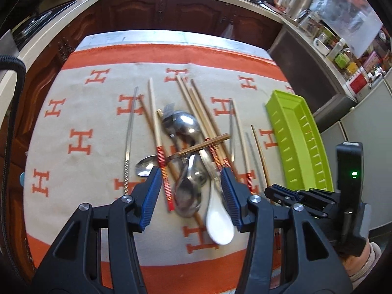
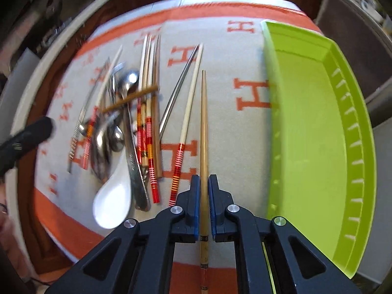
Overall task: Organize utensils
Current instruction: 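Carry the chopstick into the green tray and release it while left tool grasps a red-striped chopstick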
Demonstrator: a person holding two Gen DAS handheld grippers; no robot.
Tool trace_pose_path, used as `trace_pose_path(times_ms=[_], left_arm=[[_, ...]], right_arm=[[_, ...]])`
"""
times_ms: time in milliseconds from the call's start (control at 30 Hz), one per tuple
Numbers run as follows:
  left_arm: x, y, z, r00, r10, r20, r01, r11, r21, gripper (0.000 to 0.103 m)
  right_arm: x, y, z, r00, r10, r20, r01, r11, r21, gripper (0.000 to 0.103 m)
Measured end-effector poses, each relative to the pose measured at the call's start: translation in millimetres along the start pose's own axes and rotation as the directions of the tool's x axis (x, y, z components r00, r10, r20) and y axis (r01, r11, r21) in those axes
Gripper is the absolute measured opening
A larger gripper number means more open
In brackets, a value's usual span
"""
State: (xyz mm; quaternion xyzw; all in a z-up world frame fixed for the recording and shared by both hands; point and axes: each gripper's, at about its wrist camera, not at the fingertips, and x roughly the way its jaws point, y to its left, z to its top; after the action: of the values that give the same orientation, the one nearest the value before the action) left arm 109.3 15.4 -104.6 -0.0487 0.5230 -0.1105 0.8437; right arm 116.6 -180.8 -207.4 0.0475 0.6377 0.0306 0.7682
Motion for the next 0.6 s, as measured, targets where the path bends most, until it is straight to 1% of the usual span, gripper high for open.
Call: trace_pose_path(times_ms=[67,100,133,167,233,333,400,467,600], left_arm=[[9.4,-13.6,6.9,0.999,-0.023,-0.028,0.023,1.0,0.015,0.047],[15.1,-19.8,10.5,0.998,-0.043,-0.046,0.044,0.999,0.017,0.047],[21.7,-26.3,13.8,0.995,-0.07,-0.066,0.071,0.997,0.017,0.047],[26.0,-30.3,15.1,0.993,-0.089,-0.082,0.091,0.996,0.015,0.045],[44.2,-44.8,22.5,0.983,-0.132,-0.13,0.134,0.991,0.008,0.038],[69.1,-59.9,29.9,0.967,-0.169,-0.188,0.169,0.985,-0.018,0.036],[85.9,-68.6,33.3,0.956,-0.182,-0.23,0.177,0.983,-0.044,0.036],[96.5,-76.0,33.8,0.95,-0.189,-0.25,0.182,0.982,-0.052,0.033],[112.1,-88.2,35.6,0.953,-0.155,-0.26,0.152,0.988,-0.032,0.028]], right_arm=[[-18.5,-9.7,0.9,0.998,0.049,0.032,-0.05,0.998,0.036,0.006],[-28.0,-17.0,0.1,0.997,0.063,0.043,-0.065,0.997,0.049,0.006],[-40.2,-25.2,0.5,0.994,0.093,0.064,-0.098,0.992,0.076,0.006],[-49.8,-35.9,0.4,0.99,0.116,0.08,-0.123,0.988,0.097,0.006],[-63.7,-52.1,0.1,0.984,0.141,0.109,-0.155,0.979,0.136,0.006],[-84.1,-83.8,-0.4,0.975,0.163,0.147,-0.191,0.962,0.197,0.006],[-93.1,-104.1,-2.0,0.974,0.152,0.165,-0.187,0.956,0.227,0.006],[-94.9,-121.7,-2.0,0.975,0.138,0.173,-0.18,0.95,0.254,0.006],[-93.2,-140.5,-2.7,0.981,0.109,0.161,-0.149,0.953,0.263,0.006]])
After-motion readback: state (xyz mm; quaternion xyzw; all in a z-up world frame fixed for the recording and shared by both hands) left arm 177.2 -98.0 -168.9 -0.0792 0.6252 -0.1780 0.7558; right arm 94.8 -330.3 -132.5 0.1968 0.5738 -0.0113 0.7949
